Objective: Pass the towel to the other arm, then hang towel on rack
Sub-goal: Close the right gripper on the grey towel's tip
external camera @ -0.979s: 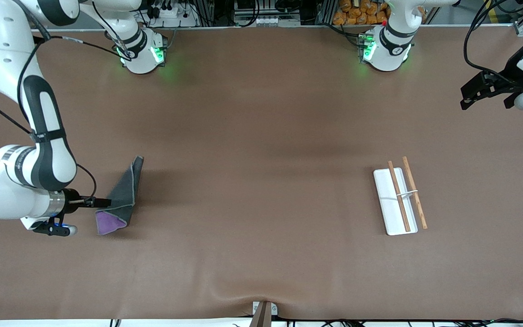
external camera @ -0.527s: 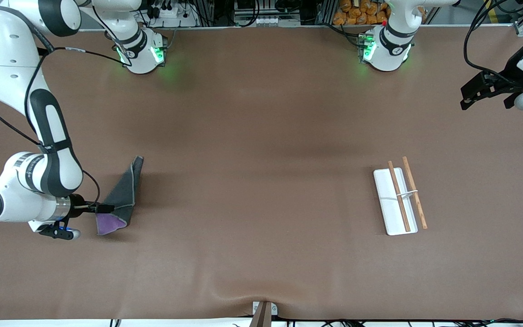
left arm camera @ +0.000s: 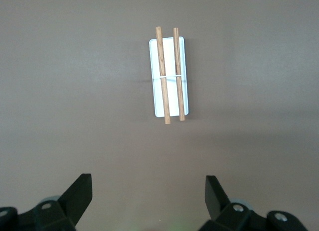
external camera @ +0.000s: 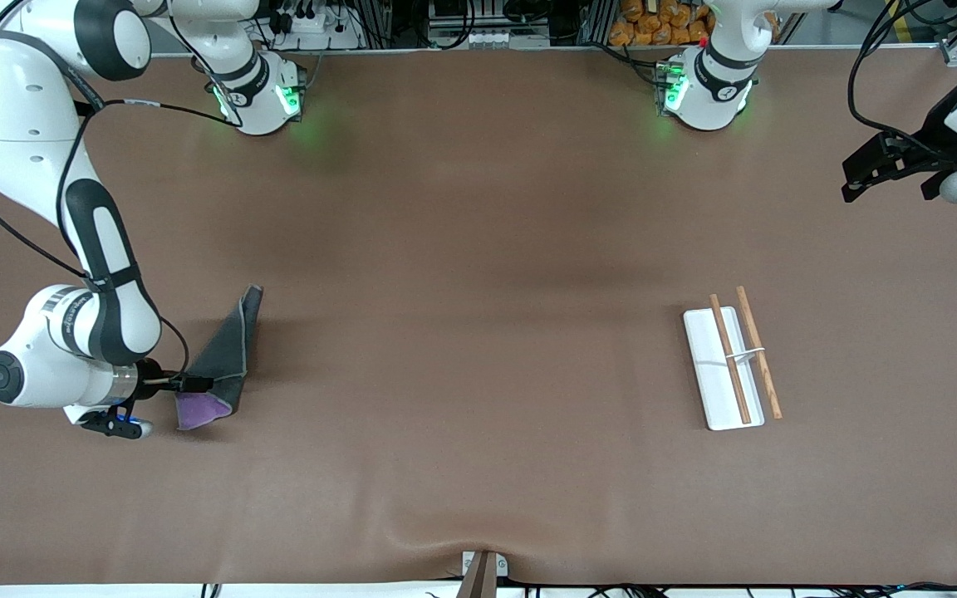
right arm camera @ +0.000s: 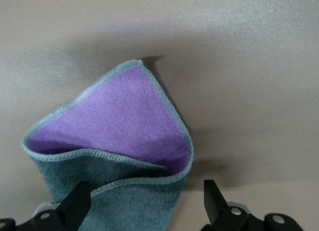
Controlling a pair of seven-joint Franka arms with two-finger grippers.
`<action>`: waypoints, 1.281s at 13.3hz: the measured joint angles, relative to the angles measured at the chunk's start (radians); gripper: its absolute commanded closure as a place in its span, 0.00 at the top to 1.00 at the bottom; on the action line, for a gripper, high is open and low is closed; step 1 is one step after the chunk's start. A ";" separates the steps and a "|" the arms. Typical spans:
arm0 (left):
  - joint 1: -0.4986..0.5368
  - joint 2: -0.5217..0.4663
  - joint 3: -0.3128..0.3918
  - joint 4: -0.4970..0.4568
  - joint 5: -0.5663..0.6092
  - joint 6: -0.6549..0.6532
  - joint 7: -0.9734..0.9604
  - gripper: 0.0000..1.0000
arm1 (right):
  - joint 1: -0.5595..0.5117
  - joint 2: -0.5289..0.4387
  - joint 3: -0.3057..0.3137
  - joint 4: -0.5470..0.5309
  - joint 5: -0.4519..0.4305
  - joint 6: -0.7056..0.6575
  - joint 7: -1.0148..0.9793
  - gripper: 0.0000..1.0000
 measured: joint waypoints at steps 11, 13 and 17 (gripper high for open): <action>0.004 0.001 0.001 0.000 0.000 0.014 0.000 1.00 | -0.005 0.004 0.000 -0.001 0.000 0.006 -0.037 0.00; 0.005 0.001 0.001 0.000 0.000 0.015 0.001 1.00 | -0.005 0.004 0.000 0.000 0.000 0.006 -0.037 0.00; 0.008 0.001 0.002 0.000 0.000 0.015 0.001 1.00 | -0.005 0.001 0.002 0.010 0.000 -0.001 -0.055 0.00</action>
